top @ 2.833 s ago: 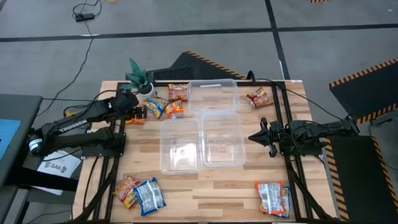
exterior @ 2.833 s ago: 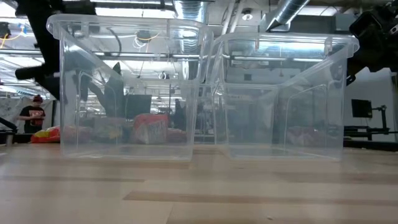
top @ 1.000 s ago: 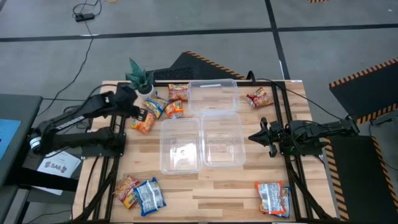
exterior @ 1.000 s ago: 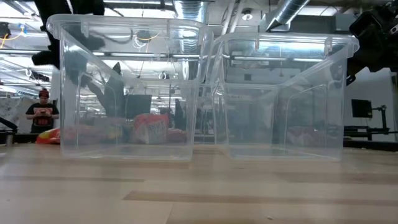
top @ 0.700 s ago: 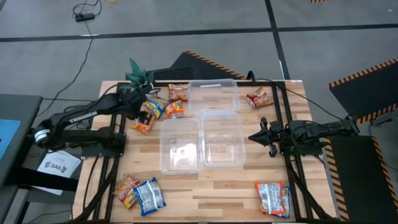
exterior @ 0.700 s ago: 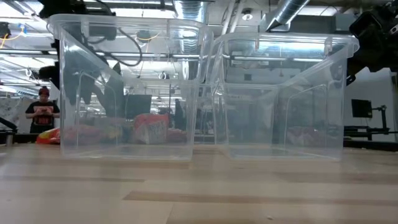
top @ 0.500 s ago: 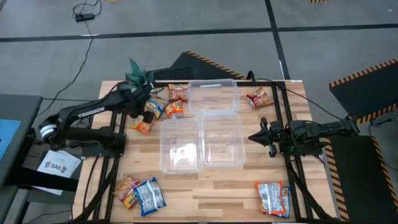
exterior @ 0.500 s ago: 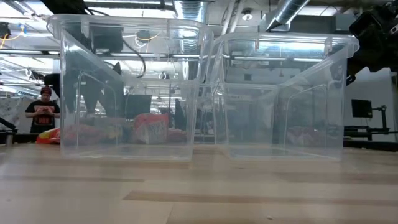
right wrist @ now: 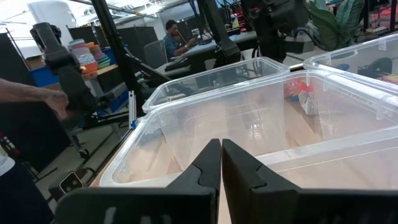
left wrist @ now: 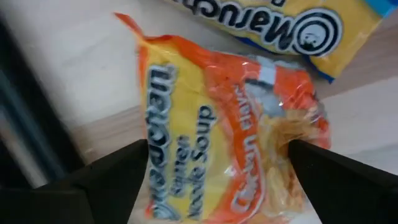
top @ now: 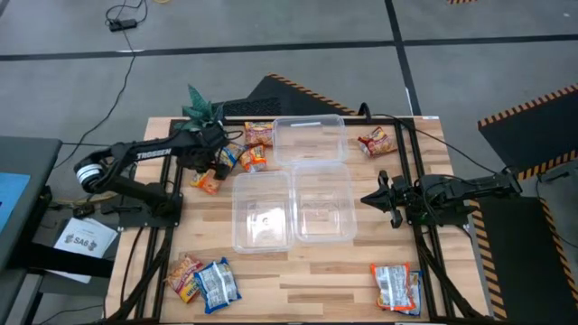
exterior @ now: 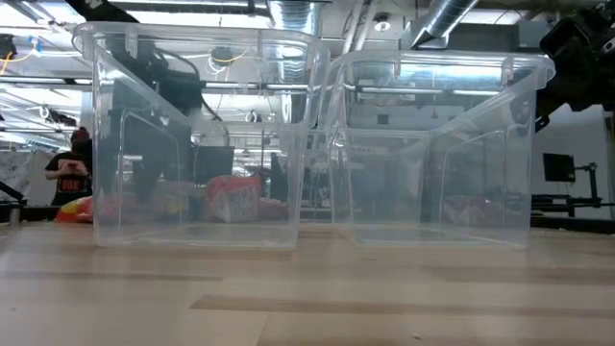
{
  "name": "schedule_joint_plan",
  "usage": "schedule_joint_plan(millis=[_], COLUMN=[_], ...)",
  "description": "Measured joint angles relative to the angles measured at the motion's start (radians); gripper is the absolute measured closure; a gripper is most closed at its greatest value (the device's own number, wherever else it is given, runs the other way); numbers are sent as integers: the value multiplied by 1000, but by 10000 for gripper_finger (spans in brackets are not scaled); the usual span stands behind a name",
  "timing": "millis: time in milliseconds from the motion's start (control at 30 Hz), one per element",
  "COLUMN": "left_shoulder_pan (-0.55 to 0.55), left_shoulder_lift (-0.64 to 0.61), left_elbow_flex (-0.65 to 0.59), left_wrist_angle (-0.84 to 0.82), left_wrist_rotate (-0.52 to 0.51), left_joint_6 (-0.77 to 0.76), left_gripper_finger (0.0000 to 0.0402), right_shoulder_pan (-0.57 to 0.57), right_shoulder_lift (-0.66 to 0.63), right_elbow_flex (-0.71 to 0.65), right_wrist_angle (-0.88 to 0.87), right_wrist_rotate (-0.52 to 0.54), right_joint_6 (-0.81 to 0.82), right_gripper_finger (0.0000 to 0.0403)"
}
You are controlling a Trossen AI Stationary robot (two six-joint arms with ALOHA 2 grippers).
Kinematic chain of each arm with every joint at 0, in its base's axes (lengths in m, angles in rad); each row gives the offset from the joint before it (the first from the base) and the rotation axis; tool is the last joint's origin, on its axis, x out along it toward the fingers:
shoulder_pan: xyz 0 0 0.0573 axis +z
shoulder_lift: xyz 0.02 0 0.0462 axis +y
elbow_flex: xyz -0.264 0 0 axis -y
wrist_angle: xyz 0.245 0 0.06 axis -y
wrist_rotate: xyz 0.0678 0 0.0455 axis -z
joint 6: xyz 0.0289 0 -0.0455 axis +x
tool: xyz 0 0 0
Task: Sort Maruchan noodles
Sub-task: Put the top left orange noodle pack into the top transparent bin
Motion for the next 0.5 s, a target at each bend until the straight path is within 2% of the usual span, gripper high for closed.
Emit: schedule_joint_plan(millis=[100, 200, 267, 400, 433, 500], left_shoulder_pan=[-2, -14, -24, -41, -43, -43], left_shoulder_lift=[28, 37, 24, -26, -43, -84], left_elbow_flex=[-21, -27, -30, -34, -36, -37], left_wrist_angle=[21, 28, 31, 31, 33, 21], left_wrist_rotate=[-6, -14, -34, -64, -68, -67], left_joint_6=[-16, -20, -32, -46, -52, -52], left_gripper_finger=[30, 76, 138, 324, 359, 378], right_shoulder_pan=[0, 0, 0, 0, 0, 0], right_shoulder_lift=[0, 0, 0, 0, 0, 0], right_elbow_flex=[0, 0, 0, 0, 0, 0], right_wrist_angle=[0, 0, 0, 0, 0, 0], right_wrist_rotate=[0, 0, 0, 0, 0, 0], right_joint_6=[0, 0, 0, 0, 0, 0], right_gripper_finger=[365, 365, 365, 365, 365, 365])
